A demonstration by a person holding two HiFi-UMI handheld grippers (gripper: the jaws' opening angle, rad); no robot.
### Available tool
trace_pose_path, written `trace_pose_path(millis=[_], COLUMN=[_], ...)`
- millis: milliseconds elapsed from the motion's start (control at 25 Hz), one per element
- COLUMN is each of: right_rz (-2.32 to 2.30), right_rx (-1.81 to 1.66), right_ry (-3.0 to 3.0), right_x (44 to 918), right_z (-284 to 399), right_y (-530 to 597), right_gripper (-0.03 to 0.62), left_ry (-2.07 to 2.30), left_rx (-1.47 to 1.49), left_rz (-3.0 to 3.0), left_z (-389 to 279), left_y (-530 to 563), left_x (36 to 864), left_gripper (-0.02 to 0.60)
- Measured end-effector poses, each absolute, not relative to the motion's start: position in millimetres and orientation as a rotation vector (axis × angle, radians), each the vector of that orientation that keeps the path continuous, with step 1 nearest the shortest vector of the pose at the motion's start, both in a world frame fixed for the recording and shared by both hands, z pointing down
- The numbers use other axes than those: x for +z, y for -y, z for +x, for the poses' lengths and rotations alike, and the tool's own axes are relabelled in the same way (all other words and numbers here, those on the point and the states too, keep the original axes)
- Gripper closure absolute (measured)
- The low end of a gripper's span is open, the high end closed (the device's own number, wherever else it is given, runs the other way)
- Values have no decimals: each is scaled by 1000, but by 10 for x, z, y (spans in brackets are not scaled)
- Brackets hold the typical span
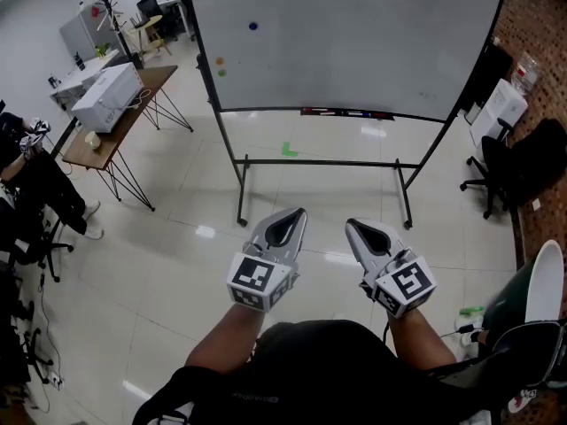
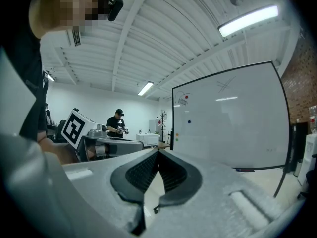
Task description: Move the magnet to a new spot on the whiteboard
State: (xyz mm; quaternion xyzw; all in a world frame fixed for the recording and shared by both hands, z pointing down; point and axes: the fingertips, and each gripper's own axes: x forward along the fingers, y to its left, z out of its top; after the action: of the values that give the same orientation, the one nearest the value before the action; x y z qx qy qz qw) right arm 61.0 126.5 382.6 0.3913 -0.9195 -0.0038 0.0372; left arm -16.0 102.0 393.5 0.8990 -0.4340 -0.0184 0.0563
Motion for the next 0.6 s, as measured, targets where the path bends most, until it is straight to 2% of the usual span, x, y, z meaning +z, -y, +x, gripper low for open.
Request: trace_pose_path(millis=[600], right_rz=[1230], right_rx=[57], right_ry=[2855], right_x=[3912], right_z=[733], right_y=[-1251], right_gripper=[591], left_ry=[1371], left_rx=[32], left_rz=[2732], left_z=[-109], left_y=[-999], left_x=[3928], left_gripper=[566])
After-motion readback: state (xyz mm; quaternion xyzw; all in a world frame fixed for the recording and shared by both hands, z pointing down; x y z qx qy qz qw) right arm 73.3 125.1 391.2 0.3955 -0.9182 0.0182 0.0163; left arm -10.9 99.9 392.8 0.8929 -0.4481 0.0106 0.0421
